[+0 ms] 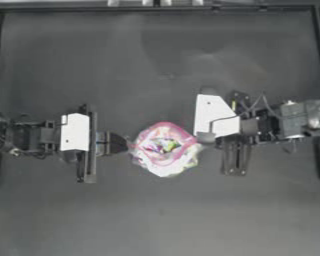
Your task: Put candy in bag
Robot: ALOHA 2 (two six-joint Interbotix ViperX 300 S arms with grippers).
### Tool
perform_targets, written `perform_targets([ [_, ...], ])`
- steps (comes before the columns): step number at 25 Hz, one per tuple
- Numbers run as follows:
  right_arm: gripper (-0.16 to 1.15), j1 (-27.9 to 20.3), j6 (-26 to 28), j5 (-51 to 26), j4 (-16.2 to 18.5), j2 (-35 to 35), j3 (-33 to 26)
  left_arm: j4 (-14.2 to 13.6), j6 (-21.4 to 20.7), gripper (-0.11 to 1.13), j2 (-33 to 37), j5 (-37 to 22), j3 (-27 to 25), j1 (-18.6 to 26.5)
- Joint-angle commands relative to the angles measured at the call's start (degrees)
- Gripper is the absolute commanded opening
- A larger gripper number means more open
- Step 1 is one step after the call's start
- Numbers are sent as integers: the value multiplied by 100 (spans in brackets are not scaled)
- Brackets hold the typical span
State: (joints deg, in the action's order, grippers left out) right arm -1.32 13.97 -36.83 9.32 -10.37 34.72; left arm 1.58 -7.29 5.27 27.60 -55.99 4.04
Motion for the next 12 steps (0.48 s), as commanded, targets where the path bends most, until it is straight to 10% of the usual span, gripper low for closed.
perform_targets([
  [1, 5, 9, 9, 123, -44, 18, -35, 9, 0, 5, 35, 70, 132, -9],
  [12, 5, 9, 26, 211, -44, 123, 9, 18, 0, 5, -281, 404, 123, -9],
])
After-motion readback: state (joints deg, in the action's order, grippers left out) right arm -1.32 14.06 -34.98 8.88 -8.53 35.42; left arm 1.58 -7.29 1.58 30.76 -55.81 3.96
